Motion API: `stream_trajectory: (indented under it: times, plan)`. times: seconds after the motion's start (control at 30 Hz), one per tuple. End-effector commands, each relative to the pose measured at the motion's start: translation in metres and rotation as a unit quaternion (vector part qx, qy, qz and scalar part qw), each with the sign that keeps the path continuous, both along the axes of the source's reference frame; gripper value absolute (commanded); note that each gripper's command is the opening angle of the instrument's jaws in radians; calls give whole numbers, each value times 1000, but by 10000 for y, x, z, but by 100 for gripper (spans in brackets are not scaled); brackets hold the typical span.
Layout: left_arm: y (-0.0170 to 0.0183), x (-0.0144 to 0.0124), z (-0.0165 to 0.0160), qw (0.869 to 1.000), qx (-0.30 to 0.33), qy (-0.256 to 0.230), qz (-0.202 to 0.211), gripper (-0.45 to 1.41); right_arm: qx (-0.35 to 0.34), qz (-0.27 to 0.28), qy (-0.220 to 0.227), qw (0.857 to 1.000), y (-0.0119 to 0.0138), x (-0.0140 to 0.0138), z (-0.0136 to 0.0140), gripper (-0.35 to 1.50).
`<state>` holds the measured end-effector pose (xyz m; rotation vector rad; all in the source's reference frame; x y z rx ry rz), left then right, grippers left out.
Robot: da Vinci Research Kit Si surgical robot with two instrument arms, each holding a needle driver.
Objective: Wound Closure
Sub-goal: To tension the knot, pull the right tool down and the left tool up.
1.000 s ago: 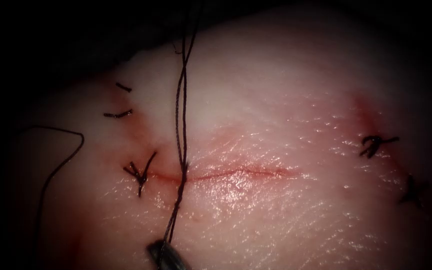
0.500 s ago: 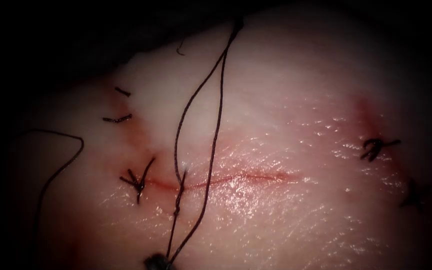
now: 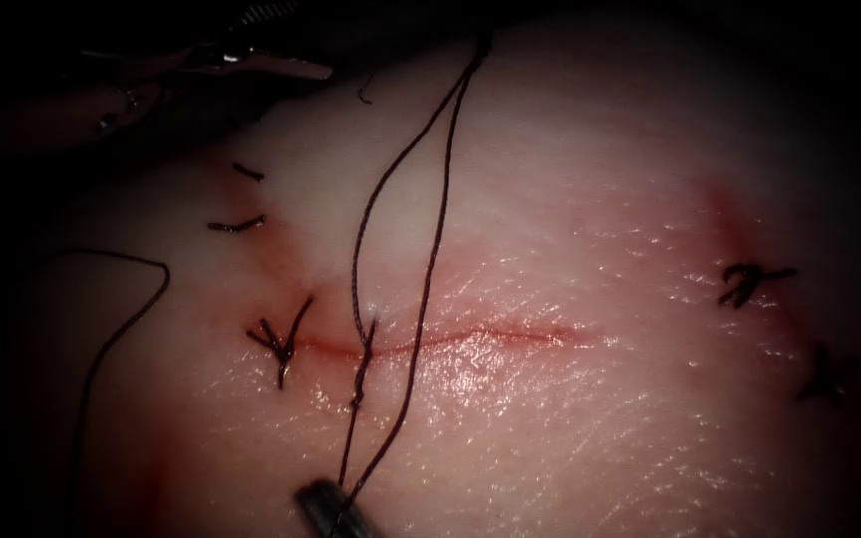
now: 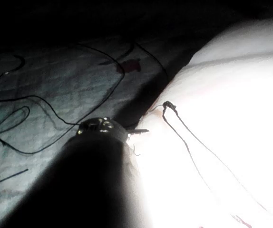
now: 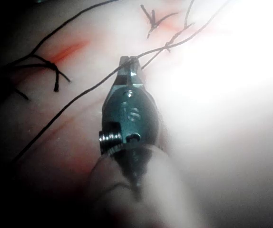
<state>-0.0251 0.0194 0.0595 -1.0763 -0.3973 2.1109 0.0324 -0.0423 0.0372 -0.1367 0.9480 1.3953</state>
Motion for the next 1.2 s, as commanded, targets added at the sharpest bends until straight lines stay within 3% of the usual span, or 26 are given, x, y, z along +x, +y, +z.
stream_trajectory:
  times: [0.03,0.23,0.53,1.0,1.13,1.17,1.2]
  plan:
    - [4,-5,-4,1000,16,-11,8,47,-2,1,2,1000,7,13,3,-35]
    - [-24,-16,-18,997,61,-31,30,61,-4,-1,-1,1000,5,16,4,-35]
    - [-34,-41,-20,993,104,-44,36,62,-11,-3,-10,1000,2,16,9,-35]
    - [-40,-71,21,988,135,-9,76,56,-12,-5,-14,1000,1,16,10,-35]
    - [-45,-76,28,986,141,-5,84,39,-12,-5,-14,1000,0,16,9,-35]
    - [-45,-76,28,986,142,-8,88,26,-12,-5,-14,1000,0,16,9,-35]
    - [-44,-76,29,985,146,-21,95,-6,-14,-6,-17,1000,0,15,9,-35]
